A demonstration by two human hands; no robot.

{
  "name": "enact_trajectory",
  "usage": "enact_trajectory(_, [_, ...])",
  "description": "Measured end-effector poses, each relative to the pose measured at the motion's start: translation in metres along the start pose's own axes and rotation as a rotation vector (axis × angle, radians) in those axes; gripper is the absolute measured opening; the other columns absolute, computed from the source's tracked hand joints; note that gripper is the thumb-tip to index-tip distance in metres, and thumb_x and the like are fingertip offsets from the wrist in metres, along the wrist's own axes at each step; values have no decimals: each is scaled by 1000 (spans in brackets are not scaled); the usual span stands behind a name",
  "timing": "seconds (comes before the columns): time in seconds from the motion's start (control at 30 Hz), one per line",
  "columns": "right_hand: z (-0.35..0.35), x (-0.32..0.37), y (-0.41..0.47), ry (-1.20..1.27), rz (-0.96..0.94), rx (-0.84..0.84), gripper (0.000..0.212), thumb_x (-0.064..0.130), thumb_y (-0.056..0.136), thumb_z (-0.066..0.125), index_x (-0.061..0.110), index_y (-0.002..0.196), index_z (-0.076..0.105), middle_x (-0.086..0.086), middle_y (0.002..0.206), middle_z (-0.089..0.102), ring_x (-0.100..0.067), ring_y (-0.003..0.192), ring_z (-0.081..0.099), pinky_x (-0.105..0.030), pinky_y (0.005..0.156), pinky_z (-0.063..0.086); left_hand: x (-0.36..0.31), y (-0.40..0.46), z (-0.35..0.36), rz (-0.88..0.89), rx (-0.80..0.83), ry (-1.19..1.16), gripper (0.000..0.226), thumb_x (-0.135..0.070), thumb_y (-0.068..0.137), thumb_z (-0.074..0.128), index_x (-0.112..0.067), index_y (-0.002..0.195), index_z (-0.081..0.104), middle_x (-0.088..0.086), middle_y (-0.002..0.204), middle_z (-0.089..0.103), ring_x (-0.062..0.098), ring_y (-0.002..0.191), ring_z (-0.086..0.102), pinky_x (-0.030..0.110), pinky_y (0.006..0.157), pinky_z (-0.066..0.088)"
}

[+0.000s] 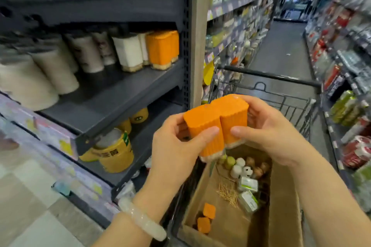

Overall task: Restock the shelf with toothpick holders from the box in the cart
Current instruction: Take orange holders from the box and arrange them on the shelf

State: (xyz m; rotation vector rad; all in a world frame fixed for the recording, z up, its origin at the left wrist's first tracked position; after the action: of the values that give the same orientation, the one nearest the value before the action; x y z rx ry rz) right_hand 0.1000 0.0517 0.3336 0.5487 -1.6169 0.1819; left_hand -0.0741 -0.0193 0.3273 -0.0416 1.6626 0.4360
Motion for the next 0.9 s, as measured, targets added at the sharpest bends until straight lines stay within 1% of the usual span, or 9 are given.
enact_trajectory(0.1, [22, 35, 16, 18, -84, 56, 64, 25, 61, 82, 29, 118, 55, 11, 109, 68, -10, 104, 64, -21, 76, 53, -34, -1, -27, 75, -90, 2, 55, -47, 53, 72, -26, 103, 64, -11, 96, 70, -1, 86, 66, 20, 74, 56])
enact_trajectory(0.2, [48, 60, 36, 20, -153, 110, 59, 14, 67, 81, 27, 118, 54, 7, 109, 68, -9, 102, 64, -21, 78, 52, -59, 3, -55, 143, -190, 13, 49, -43, 52, 73, -27, 98, 63, -11, 92, 70, -1, 82, 66, 19, 70, 56])
enact_trajectory(0.37, [94, 76, 74, 102, -188, 203, 60, 19, 67, 69, 24, 124, 50, 2, 117, 65, -9, 105, 63, -24, 86, 53, -75, 19, -98, 163, -320, 123, 44, -44, 57, 74, -30, 97, 61, -13, 91, 68, -2, 80, 66, 20, 70, 57])
enact_trajectory(0.47, [116, 68, 97, 128, -188, 245, 59, 23, 69, 69, 29, 124, 48, 2, 122, 62, -10, 110, 61, -26, 91, 51, -72, 34, -118, 159, -387, 192, 34, -32, 66, 79, -33, 93, 59, -14, 92, 66, -1, 82, 65, 18, 70, 56])
enact_trajectory(0.53, [128, 64, 113, 142, -181, 265, 57, 21, 73, 70, 30, 125, 48, 4, 124, 60, -8, 112, 60, -25, 92, 51, -70, 42, -128, 157, -413, 223, 30, -26, 69, 79, -34, 88, 57, -16, 89, 64, -2, 83, 63, 17, 69, 56])
enact_trajectory(0.6, [138, 60, 127, 166, -171, 294, 56, 13, 80, 69, 26, 130, 46, 4, 126, 59, -8, 114, 59, -25, 94, 50, -67, 49, -138, 153, -433, 233, 28, -26, 70, 79, -29, 92, 61, -15, 90, 65, 3, 87, 64, 18, 70, 54])
enact_trajectory(0.67, [147, 57, 140, 177, -161, 328, 53, 6, 84, 66, 23, 130, 47, 4, 124, 60, -9, 113, 59, -26, 95, 50, -64, 55, -145, 146, -463, 248, 38, -27, 70, 79, -26, 104, 61, -13, 96, 65, 9, 94, 64, 23, 78, 52])
enact_trajectory(0.77, [157, 48, 154, 118, -146, 358, 50, 4, 86, 64, 18, 130, 45, 0, 126, 59, -14, 117, 56, -29, 98, 48, -58, 62, -151, 146, -498, 282, 48, -30, 67, 83, -35, 105, 55, -18, 100, 60, 12, 100, 61, 29, 84, 48])
enact_trajectory(0.9, [161, 33, 163, -57, -150, 374, 56, 10, 85, 68, 22, 134, 43, -2, 132, 56, -16, 121, 54, -44, 104, 44, -43, 66, -157, 10, -498, 467, 58, -30, 71, 82, -10, 119, 57, 5, 107, 65, 25, 102, 61, 30, 82, 46])
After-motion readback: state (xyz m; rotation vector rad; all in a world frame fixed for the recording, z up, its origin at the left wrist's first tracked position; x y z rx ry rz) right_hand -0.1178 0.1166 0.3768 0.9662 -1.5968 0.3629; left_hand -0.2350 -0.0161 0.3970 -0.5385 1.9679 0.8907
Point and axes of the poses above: each hand's wrist, its own y-axis towards the middle knuckle, its own z-axis out of the palm, x = y × z, the point moved 4 cm from there along y, towards the middle knuckle
